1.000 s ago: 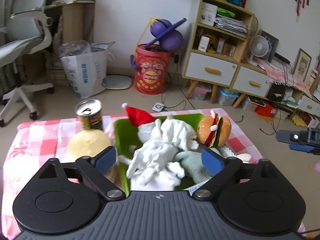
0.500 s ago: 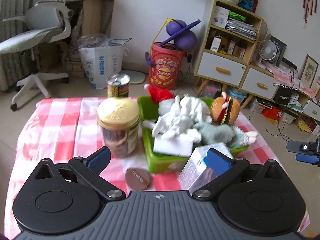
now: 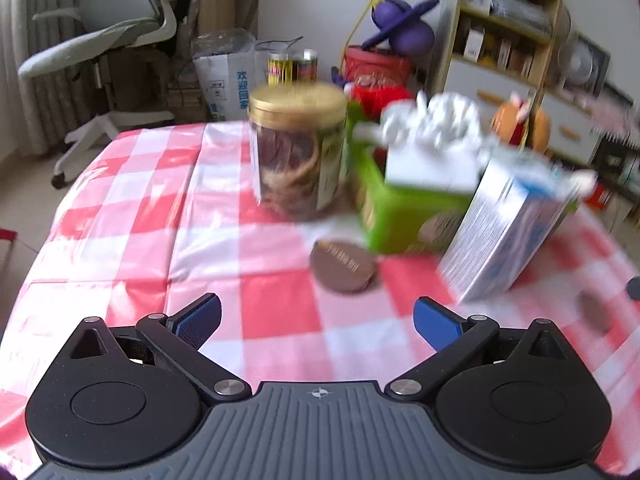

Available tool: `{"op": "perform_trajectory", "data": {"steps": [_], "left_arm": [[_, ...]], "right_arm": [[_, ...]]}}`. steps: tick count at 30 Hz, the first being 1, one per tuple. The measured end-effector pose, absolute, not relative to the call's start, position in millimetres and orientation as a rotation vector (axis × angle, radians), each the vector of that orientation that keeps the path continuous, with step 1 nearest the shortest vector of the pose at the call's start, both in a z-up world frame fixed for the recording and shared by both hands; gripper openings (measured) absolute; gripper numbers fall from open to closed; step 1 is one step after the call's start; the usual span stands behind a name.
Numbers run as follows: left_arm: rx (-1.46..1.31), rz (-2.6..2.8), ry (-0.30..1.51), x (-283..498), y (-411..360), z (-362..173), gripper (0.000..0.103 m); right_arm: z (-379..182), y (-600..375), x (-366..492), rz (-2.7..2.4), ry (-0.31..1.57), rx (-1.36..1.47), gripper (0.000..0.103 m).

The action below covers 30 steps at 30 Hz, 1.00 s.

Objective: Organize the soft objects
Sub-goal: 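Withdraw both tools and reach toward the brown round puff on the table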

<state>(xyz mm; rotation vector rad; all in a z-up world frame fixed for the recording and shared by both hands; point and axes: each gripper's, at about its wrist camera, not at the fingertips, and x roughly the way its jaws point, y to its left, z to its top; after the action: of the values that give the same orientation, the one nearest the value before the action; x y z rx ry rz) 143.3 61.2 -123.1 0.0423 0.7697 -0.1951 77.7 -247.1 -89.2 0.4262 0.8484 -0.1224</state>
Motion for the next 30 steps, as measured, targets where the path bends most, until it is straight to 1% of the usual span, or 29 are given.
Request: {"op": "perform_trajectory", "data": {"steps": [5,10,14,21,26,29,30], "left_arm": [[0.123,-0.224,0.794,142.5,53.1,-148.3,0.098],[0.114,-0.251,0.787,149.2,50.9,-159.2,0.098],[0.095,-0.251,0.771,156.1,51.9,-161.0,0.098],[0.094,-0.27,0.744,170.6,48.4,-163.6,0.097],[0.086,-0.28,0.722,180.6,46.9,-163.7,0.089],[0.074,-0.281,0.71,186.1,46.6,-162.6,0.079],[0.072,-0.284,0.706,187.5,46.5,-162.2,0.073]], "right_arm": [[-113.5,-246.4,77.4,-0.112,0.896,0.433,0.063],[-129.6,-233.3,80.3,-0.083,0.909,0.285,0.063],[-135.8,-228.0,83.6,-0.074,0.877,0.206,0.063],[-141.0,-229.4,90.6,-0.063,0.833,0.162,0.063],[-141.9,-230.6,92.6,-0.054,0.813,0.156,0.062],[-141.7,-232.3,93.2,-0.047,0.8,0.157,0.054],[-141.7,-232.6,93.4,-0.046,0.796,0.156,0.048]]}}
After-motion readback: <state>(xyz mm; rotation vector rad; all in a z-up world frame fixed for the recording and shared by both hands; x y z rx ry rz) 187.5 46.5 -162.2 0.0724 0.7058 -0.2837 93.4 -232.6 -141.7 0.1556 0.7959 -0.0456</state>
